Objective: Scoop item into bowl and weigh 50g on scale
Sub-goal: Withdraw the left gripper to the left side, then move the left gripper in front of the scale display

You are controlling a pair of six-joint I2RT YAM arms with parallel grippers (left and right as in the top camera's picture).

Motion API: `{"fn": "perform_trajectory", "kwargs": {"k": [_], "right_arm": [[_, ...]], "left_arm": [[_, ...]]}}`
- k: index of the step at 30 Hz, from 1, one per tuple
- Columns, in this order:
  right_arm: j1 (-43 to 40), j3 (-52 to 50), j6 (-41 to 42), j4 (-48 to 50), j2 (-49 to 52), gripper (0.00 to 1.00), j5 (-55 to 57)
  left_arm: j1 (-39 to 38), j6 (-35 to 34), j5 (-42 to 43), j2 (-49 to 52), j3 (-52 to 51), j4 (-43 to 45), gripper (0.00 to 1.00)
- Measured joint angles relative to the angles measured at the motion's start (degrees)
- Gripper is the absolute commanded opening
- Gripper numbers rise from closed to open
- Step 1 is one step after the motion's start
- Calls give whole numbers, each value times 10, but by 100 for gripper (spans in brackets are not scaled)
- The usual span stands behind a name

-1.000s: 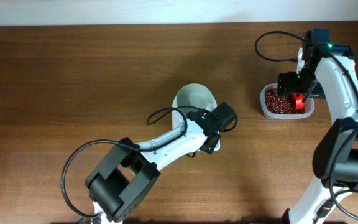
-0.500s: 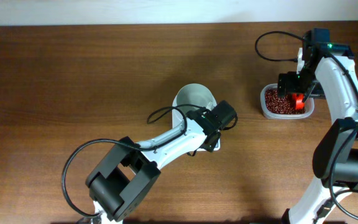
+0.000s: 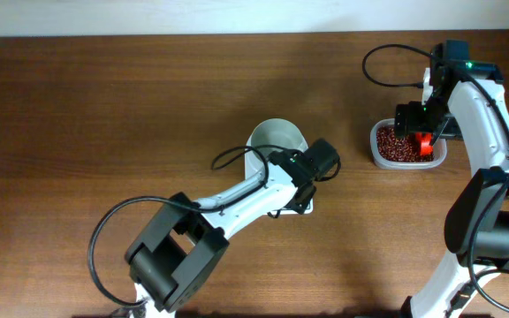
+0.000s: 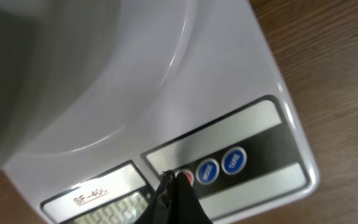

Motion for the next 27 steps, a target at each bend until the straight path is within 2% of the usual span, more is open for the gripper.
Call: {"fn": "perform_trajectory", "kwargs": {"k": [6, 10, 15, 20, 23, 27], "right_arm": [[0, 0, 0, 0, 0, 99, 0], [0, 0, 0, 0, 0, 99, 0], [0, 0, 0, 0, 0, 99, 0], [0, 0, 0, 0, 0, 99, 0], [0, 0, 0, 0, 0, 99, 0], [0, 0, 0, 0, 0, 99, 0]], "left_arm": [[9, 2, 51, -170, 18, -20, 0], [71, 1, 63, -248, 22, -21, 0], [230, -17, 59, -252, 22, 3, 0], [398, -31, 46, -252, 22, 101, 0], [479, -60, 23, -232, 22, 136, 0], [532, -69, 17, -175, 22, 139, 0]]}}
